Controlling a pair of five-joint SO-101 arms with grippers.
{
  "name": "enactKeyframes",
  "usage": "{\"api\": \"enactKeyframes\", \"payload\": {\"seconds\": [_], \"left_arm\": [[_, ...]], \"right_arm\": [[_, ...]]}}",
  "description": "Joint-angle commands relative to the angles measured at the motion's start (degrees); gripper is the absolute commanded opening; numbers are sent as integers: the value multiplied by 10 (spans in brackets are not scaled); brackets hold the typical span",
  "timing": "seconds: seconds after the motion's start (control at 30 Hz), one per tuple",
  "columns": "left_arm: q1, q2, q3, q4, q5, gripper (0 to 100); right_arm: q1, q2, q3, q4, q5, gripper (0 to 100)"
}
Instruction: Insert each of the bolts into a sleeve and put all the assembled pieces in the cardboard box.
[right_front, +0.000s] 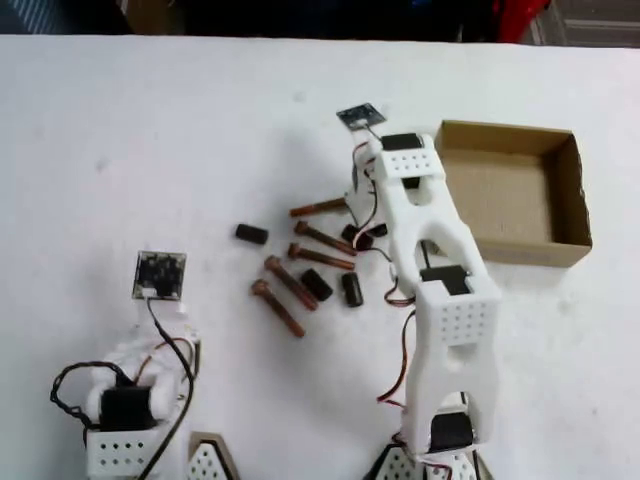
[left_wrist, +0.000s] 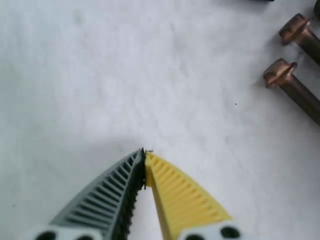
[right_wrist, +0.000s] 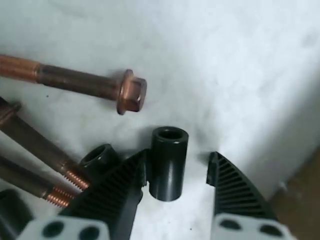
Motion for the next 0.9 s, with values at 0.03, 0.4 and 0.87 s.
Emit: {"api": "enactKeyframes", "payload": {"seconds": [0.03,0.4,0.87], "left_arm": [[-1,-5,-2,-4,-3,25],[-1,-5,-2,-4,-3,25],[-1,-5,-2,-4,-3,25]], "right_arm": [[3,0,-19,-9,42,170],[-4,2,-15,-15,74,49],[-15,39,-29,-21,100,125]]}}
